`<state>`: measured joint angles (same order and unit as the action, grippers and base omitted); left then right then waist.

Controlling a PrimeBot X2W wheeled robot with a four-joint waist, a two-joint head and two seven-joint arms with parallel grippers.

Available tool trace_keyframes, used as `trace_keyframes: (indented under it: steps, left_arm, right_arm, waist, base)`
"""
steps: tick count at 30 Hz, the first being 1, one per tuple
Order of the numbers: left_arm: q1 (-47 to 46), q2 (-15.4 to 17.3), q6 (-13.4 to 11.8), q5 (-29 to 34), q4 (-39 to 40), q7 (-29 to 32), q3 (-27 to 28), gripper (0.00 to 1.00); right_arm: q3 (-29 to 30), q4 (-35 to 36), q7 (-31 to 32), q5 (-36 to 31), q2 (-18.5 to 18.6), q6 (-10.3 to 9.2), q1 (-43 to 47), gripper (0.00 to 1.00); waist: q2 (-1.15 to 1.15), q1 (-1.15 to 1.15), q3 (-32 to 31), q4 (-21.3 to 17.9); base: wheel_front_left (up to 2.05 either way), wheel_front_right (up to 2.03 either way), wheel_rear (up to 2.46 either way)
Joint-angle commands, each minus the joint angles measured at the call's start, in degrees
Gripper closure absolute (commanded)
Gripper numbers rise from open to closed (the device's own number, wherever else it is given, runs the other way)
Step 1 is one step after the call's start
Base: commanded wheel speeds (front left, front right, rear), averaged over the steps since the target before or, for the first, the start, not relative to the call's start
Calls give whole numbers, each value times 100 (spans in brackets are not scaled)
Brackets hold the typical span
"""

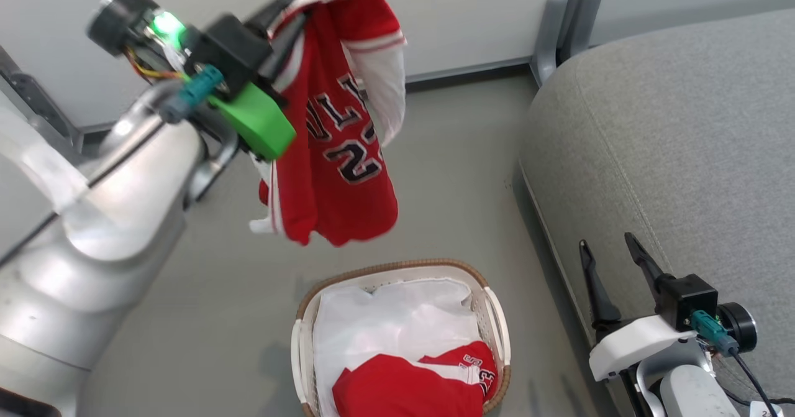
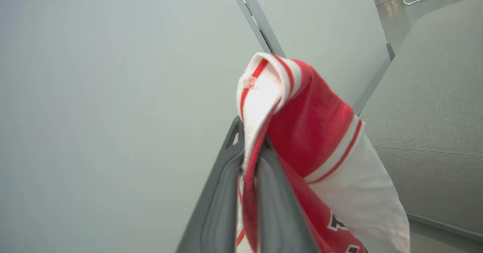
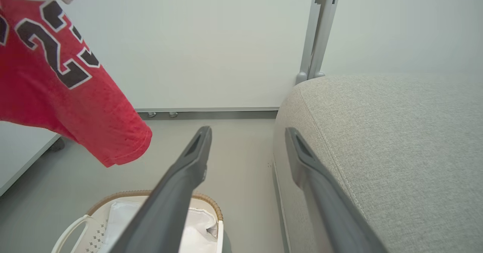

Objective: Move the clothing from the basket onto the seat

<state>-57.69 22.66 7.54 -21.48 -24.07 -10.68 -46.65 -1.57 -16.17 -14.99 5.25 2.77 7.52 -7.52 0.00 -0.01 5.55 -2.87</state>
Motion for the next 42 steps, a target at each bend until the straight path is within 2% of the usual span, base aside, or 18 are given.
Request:
trace_keyframes:
  steps: [1, 8, 22, 30, 42]
  left_arm:
    - [-142, 54, -13, -58, -4, 10, 28, 100]
    - [-571, 121, -13, -151, -140, 104, -19, 100]
    - [-708, -118, -12, -256, 11, 178, -402, 100]
    - [-778, -245, -12, -255, 482, 242, -675, 100]
    - [-820, -339, -39, -296, 847, 203, -801, 100]
  right_arm:
    - [-48, 35, -30, 29, 22, -6, 19, 0]
    - [-354, 198, -30, 13, 21, -6, -222, 0]
    - [-1270, 20, -29, -116, 20, -6, -915, 0]
    - [-2270, -460, -29, -64, 25, -6, -1693, 0]
    - [-2879, -1278, -30, 22, 21, -6, -2638, 0]
  waist:
    - [0, 1, -189, -51]
    - [0, 1, -302, -119]
    - [0, 1, -411, 35]
    - [0, 1, -456, 171]
    - [0, 1, -458, 279]
  base:
    - [0, 0, 0]
    - [0, 0, 0]
    - [0, 0, 0]
    - [0, 0, 0]
    - [0, 0, 0]
